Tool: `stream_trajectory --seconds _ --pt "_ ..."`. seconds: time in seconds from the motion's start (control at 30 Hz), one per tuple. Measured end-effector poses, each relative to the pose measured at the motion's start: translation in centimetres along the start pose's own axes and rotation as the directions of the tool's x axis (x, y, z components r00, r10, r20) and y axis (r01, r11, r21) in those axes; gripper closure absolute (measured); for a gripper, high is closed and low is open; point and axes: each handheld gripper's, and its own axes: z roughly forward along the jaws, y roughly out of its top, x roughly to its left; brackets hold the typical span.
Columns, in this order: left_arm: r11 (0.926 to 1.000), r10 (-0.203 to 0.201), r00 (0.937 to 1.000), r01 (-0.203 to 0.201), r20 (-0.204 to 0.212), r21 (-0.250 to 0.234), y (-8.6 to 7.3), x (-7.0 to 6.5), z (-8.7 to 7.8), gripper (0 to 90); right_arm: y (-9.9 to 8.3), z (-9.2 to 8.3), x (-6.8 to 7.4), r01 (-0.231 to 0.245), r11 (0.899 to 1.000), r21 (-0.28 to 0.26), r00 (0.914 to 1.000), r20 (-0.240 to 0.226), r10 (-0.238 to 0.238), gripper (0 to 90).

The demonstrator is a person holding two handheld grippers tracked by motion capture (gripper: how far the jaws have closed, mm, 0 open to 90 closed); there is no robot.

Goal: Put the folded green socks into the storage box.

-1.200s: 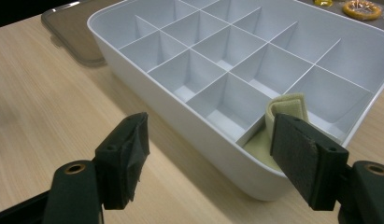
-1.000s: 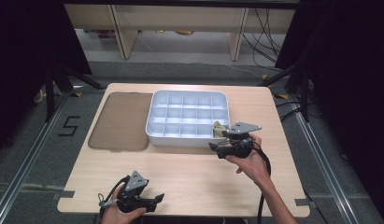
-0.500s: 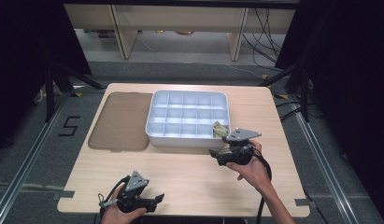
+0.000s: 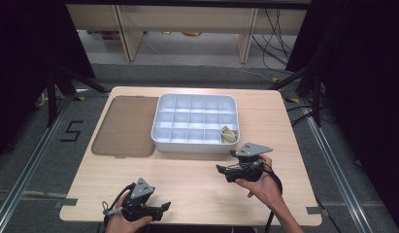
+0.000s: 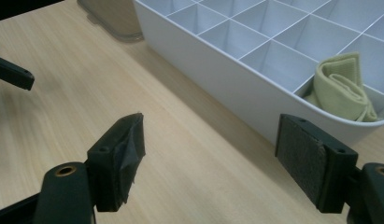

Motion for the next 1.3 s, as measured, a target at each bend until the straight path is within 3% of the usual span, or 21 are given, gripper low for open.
stream_trajectory --seconds 0.17,0.27,0.37,0.4,0.77,0.87,0.97,1.0,1.1,1.13,1.17,1.3 --pt "0.9999 -0.010 0.9999 0.010 0.008 -0.012 0.0 0.0 0.1 22.0 -0.7 0.0 0.6 0.000 1.000 -0.006 1.0000 -0.009 0.000 24.4" --pt "0.9999 -0.008 1.0000 0.008 -0.004 0.006 0.0 0.1 0.1 22.0 -1.0 -0.1 0.8 0.014 1.000 -0.015 0.9998 -0.015 -0.014 23.9" --pt "0.9999 -0.013 0.9999 0.013 -0.005 0.002 -0.1 0.1 0.1 22.0 -1.3 -0.3 1.3 -0.021 1.000 -0.004 0.9995 -0.023 0.021 23.7" --pt "0.9999 -0.008 1.0000 0.008 -0.002 0.008 0.0 0.1 0.1 22.0 -1.5 -0.3 1.1 0.012 1.000 -0.008 0.9997 -0.019 -0.012 23.6" --pt "0.9999 -0.004 1.0000 0.004 -0.002 0.012 0.0 0.1 0.1 22.0 -2.7 -0.5 1.7 0.003 1.000 -0.008 0.9982 -0.059 -0.003 22.4" --pt "0.9999 -0.002 1.0000 0.003 -0.002 0.012 0.0 0.0 0.1 22.0 -3.2 -0.7 1.9 -0.010 1.000 -0.011 0.9989 -0.045 0.010 21.7" --pt "0.9998 -0.017 0.9998 0.017 0.006 -0.005 -0.1 -0.1 0.1 22.0 -3.7 -0.6 1.9 0.011 1.000 -0.001 0.9988 -0.048 -0.011 20.6" --pt "0.9999 -0.015 0.9999 0.015 0.006 -0.005 -0.1 -0.1 0.1 22.0 -3.9 -0.6 2.0 0.021 1.000 0.010 0.9984 -0.052 -0.021 20.1" --pt "1.0000 -0.007 1.0000 0.007 0.003 -0.007 0.0 -0.1 0.1 22.0 -4.4 -0.7 2.5 -0.019 0.999 0.029 0.9968 -0.077 0.022 19.6" --pt "0.9999 -0.007 1.0000 0.007 0.007 -0.008 -0.1 0.0 0.2 22.0 -4.5 -0.6 2.3 0.008 1.000 0.015 0.9978 -0.065 -0.007 19.6" --pt "0.9994 0.024 0.9997 -0.025 0.007 0.025 0.0 0.2 0.0 22.0 -4.6 -0.7 2.4 0.002 1.000 0.022 0.9975 -0.070 -0.001 19.5" --pt "0.9997 0.015 0.9999 -0.015 0.003 0.019 0.0 0.1 0.0 22.0 -5.3 -0.7 2.4 0.001 1.000 0.028 0.9967 -0.081 0.001 19.5"
